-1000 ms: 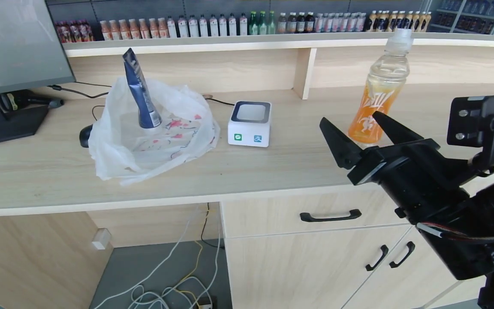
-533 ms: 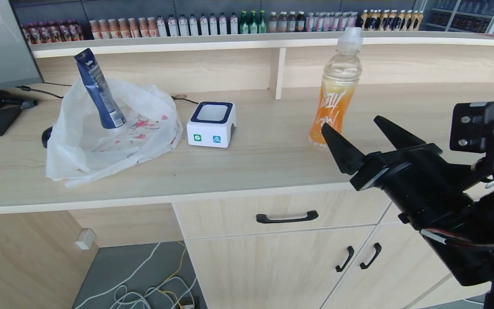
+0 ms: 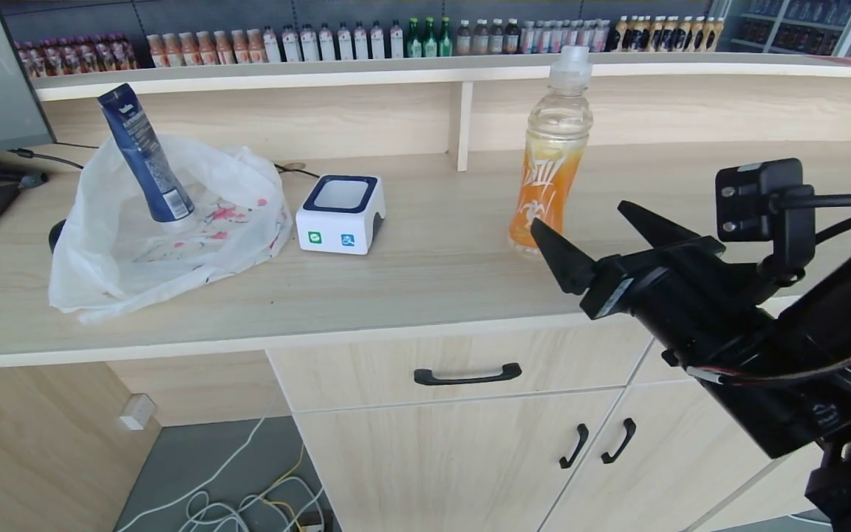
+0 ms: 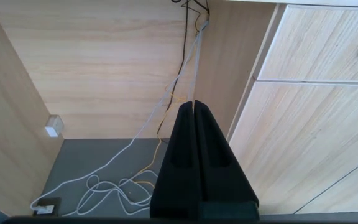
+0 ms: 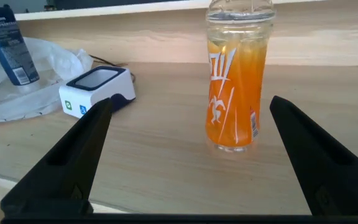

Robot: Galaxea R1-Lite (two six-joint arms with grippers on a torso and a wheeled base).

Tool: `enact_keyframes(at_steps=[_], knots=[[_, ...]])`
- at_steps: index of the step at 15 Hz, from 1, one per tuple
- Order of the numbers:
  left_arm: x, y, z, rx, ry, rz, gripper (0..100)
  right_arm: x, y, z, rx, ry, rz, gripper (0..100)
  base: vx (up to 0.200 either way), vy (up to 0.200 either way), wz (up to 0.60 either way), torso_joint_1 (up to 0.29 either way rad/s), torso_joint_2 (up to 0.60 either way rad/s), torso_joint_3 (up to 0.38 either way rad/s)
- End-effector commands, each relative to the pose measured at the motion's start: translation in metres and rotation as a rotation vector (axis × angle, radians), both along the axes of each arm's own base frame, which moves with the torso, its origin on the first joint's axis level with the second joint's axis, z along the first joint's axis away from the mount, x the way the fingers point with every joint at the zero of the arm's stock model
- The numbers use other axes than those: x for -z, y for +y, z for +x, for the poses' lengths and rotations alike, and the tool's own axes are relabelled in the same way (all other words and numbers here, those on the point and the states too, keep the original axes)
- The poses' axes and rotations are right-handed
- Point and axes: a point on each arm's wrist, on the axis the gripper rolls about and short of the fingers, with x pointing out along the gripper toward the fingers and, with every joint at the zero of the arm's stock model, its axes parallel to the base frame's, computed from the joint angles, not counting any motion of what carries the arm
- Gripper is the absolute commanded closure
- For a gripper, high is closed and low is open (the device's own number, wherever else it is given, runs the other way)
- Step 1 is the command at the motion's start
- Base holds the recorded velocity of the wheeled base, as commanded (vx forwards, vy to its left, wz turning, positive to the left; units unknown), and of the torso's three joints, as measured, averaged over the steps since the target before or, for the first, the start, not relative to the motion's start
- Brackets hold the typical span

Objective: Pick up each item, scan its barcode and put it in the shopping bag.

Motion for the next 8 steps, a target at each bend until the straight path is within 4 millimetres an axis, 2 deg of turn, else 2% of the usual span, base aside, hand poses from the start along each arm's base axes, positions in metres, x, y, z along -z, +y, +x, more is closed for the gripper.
enact_keyframes(at_steps=[1,3,6,8], knots=[[0.000,0.000,0.000,0.001,0.000,0.000,100,-0.024,-0.001,0.013,0.028,0.002,-0.001,0,0.000,0.000,0.00,0.000,0.00,0.000],[0.000,0.000,0.000,0.001,0.000,0.000,100,-0.041,-0.006,0.031,0.072,0.031,-0.019,0,0.000,0.000,0.00,0.000,0.00,0.000],[0.000,0.000,0.000,0.001,0.000,0.000,100,-0.052,-0.012,0.045,0.069,0.080,-0.030,0,0.000,0.000,0.00,0.000,0.00,0.000],[0.000,0.000,0.000,0.001,0.000,0.000,100,-0.054,-0.024,0.063,0.088,0.106,-0.055,0,0.000,0.000,0.00,0.000,0.00,0.000]])
